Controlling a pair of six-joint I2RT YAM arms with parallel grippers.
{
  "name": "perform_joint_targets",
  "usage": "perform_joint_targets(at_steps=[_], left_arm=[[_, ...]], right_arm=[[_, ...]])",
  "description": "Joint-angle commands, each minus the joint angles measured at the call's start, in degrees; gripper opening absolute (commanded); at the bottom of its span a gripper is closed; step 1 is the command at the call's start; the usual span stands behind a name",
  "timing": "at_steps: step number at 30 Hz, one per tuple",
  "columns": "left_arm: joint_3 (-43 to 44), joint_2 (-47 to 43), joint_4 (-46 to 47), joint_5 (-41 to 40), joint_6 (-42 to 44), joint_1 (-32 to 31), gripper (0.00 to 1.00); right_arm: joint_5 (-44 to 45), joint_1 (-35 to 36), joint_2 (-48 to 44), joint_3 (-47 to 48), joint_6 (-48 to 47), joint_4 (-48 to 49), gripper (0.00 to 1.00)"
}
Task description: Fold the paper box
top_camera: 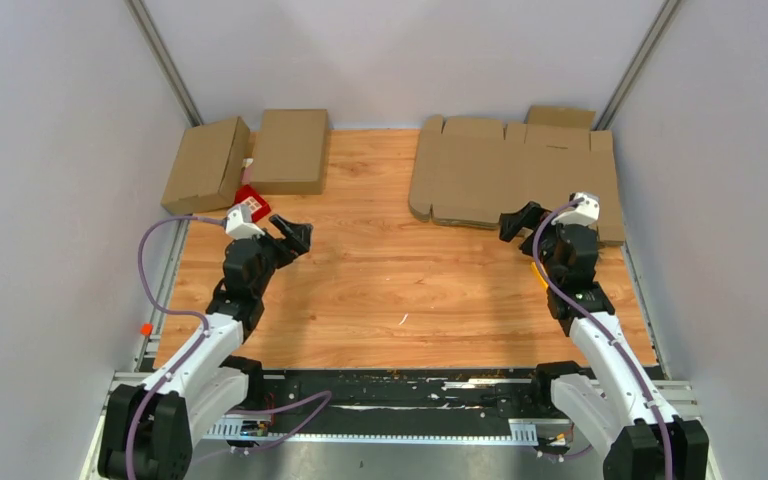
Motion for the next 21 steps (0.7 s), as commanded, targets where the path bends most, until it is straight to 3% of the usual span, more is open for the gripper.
perform_joint_targets(at_steps=[1, 8, 14, 21], left_arm=[[-0.43, -2.03, 1.47, 0.21, 1.87, -0.18, 1.0], [-3.59, -0.58, 13.01, 10.29, 3.63, -0.54, 1.0], [-1.49, 5.09, 14.54, 12.74, 4.76, -2.73, 0.99], [-0.75, 7.15, 15.5, 13.35, 6.08, -4.81, 0.97]], right_arm=[[-2.67, -0.11, 0.4, 1.54, 1.57, 4.57, 1.0], [-6.49, 0.81, 8.16, 7.81, -1.01, 1.47, 1.0], [-5.49, 9.51, 18.46, 15.39, -8.67, 1.01, 0.99], [-4.05, 15.86, 32.89, 27.55, -17.57, -4.01, 0.9]])
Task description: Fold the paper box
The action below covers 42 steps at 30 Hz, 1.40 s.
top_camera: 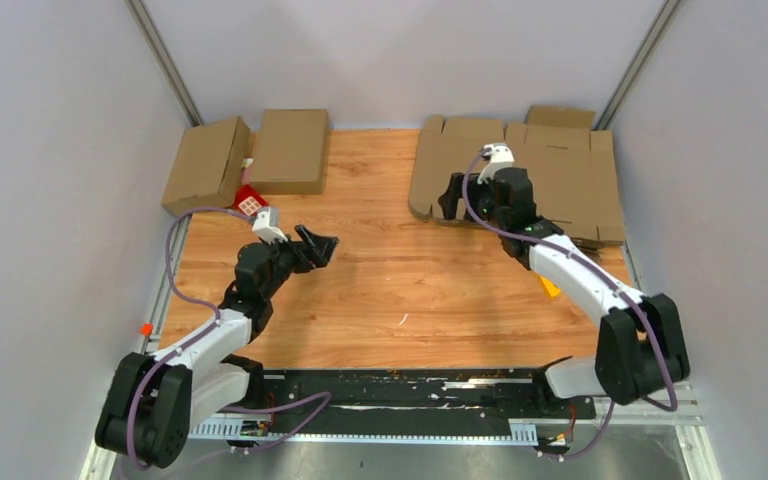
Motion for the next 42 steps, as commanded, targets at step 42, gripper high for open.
perform_joint_targets(at_steps=[42], left_arm=[[4.38, 1.71, 0.86, 0.34, 4.87, -3.45, 0.95]], right_arm=[[17.11, 10.08, 45.61, 42.08, -18.72, -19.31, 0.61]])
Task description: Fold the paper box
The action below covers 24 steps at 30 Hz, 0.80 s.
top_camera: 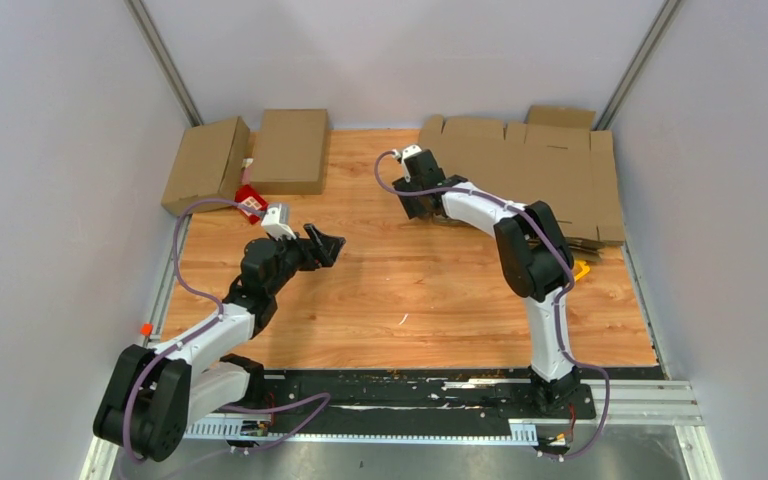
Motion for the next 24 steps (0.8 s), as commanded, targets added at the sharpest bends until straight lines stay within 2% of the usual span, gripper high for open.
perform_joint_targets(at_steps=[1, 3, 7, 12, 21, 24], left_arm=[[1.75, -0.4, 2.26, 0.71, 1.22, -0.15, 0.95], [1.73, -0.4, 2.24, 0.71, 1.14, -0.15, 0.95], [1.82, -0.45, 2.41, 1.13, 1.03, -0.15, 0.95], [1.86, -0.36, 2.56, 1.18, 1.0, -0.15, 0.95], [1.82, -0.49, 2.7, 1.59, 0.79, -0.16, 0.95], [1.91, -0.11, 2.77, 1.78, 0.7, -0.18, 0.95]], right_arm=[[1.13, -0.56, -1.54, 0.96, 2.22, 0.8, 0.6], [-0.64, -1.09, -2.7, -0.13, 3.42, 1.45, 0.6], [-5.51, -2.62, -4.14, -1.57, 5.44, 2.32, 0.66], [-7.5, -3.21, -4.05, -1.62, 5.67, 2.63, 0.73], [-10.67, -3.19, -3.61, -0.97, 7.39, 3.09, 0.78], [-13.51, -3.2, -4.0, -1.47, 7.72, 4.32, 0.86]])
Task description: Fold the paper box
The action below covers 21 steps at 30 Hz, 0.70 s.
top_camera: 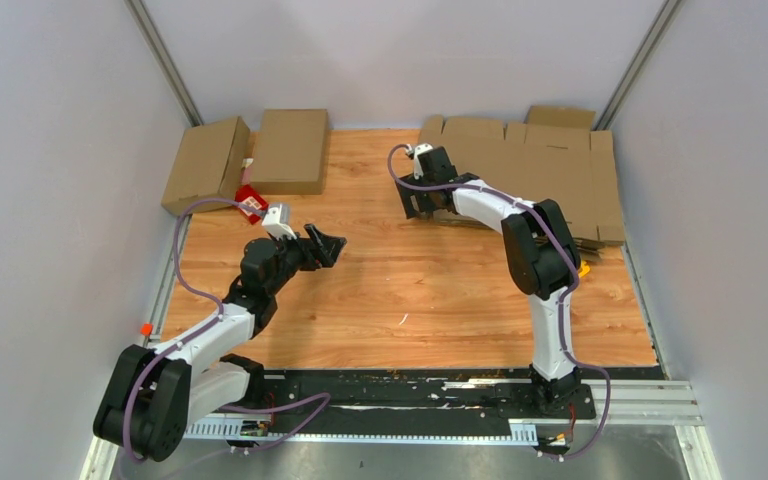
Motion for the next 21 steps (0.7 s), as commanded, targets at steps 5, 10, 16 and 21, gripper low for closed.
perform_joint_targets(at_steps=[5, 10, 16, 21], left_arm=[[2.0, 0.3, 2.42, 0.85, 0.57, -0.24, 0.94], [2.04, 0.6, 2.64, 0.94, 0.53, -0.24, 0.95], [2.0, 0.58, 2.63, 1.12, 0.55, -0.24, 0.95], [2.13, 0.4, 2.42, 1.29, 0.34, -0.24, 0.95]], right_arm=[[-0.12, -0.18, -2.74, 0.85, 2.17, 2.93, 0.87], [-0.22, -0.92, -2.2, 0.93, 3.12, 3.08, 0.8], [-1.22, -1.97, -2.03, 0.45, 4.47, 3.58, 0.75], [-2.94, -3.02, -2.22, -0.19, 5.59, 3.57, 0.71]])
